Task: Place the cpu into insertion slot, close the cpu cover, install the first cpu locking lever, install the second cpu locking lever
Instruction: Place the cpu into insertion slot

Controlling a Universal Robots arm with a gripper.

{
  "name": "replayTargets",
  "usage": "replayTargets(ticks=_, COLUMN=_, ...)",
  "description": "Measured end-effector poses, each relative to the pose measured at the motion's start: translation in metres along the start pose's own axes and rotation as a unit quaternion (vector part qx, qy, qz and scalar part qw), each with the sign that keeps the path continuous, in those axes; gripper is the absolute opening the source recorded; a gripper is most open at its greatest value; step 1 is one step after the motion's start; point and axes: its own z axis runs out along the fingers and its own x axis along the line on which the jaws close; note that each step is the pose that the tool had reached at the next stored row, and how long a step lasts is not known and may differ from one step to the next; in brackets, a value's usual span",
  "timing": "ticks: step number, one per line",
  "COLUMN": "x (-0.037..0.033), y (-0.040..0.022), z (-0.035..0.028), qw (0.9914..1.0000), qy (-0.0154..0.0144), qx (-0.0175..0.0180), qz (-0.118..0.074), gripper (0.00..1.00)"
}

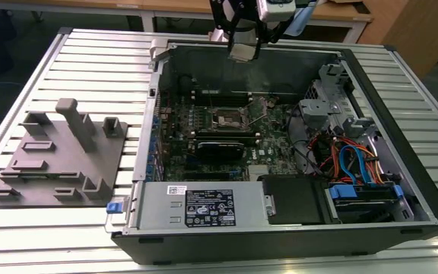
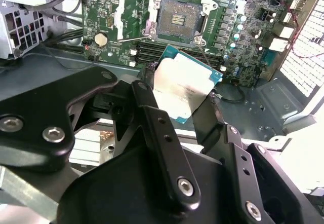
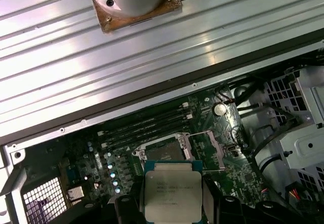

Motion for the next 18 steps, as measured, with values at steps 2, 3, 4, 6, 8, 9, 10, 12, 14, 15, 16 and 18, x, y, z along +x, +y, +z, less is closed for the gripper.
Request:
replayTargets(ticks=2, x=0.0000, y=0.0000, z=0.0000, qw=1.00000, qy=0.0000, qx=0.0000, qz=0.000, gripper=0.54)
replayTargets(ticks=3, x=0.0000, y=0.0000, z=0.0000, qw=1.00000, qy=0.0000, qx=0.0000, qz=0.000, gripper=0.54)
replayTargets(ticks=4, x=0.0000, y=0.0000, z=0.0000, qw=1.00000, qy=0.0000, qx=0.0000, qz=0.000, gripper=0.54)
replayTargets(ticks=6, x=0.0000, y=0.0000, z=0.0000, qw=0.99999, qy=-0.0005, qx=0.0000, qz=0.005, gripper=0.54)
replayTargets(ticks=8, x=0.0000, y=0.0000, z=0.0001, qw=0.99996, qy=-0.0009, qx=0.0000, qz=0.009, gripper=0.54)
replayTargets(ticks=9, x=0.0001, y=0.0001, z=0.0001, qw=0.99992, qy=-0.0012, qx=0.0000, qz=0.012, gripper=0.54)
replayTargets(ticks=10, x=0.0001, y=0.0001, z=0.0001, qw=0.99986, qy=-0.0016, qx=-0.0001, qz=0.017, gripper=0.54)
replayTargets(ticks=12, x=0.0001, y=0.0001, z=0.0002, qw=0.99957, qy=-0.0027, qx=-0.0002, qz=0.029, gripper=0.54)
replayTargets(ticks=14, x=0.0001, y=0.0002, z=0.0003, qw=0.99896, qy=-0.0043, qx=-0.0002, qz=0.045, gripper=0.54)
replayTargets(ticks=15, x=0.0000, y=0.0002, z=0.0003, qw=0.99881, qy=-0.0046, qx=-0.0001, qz=0.049, gripper=0.54)
replayTargets(ticks=16, x=0.0000, y=0.0002, z=0.0003, qw=0.99879, qy=-0.0046, qx=-0.0001, qz=0.049, gripper=0.54)
replayTargets(ticks=18, x=0.0000, y=0.0002, z=0.0003, qw=0.99878, qy=-0.0047, qx=-0.0001, qz=0.049, gripper=0.54)
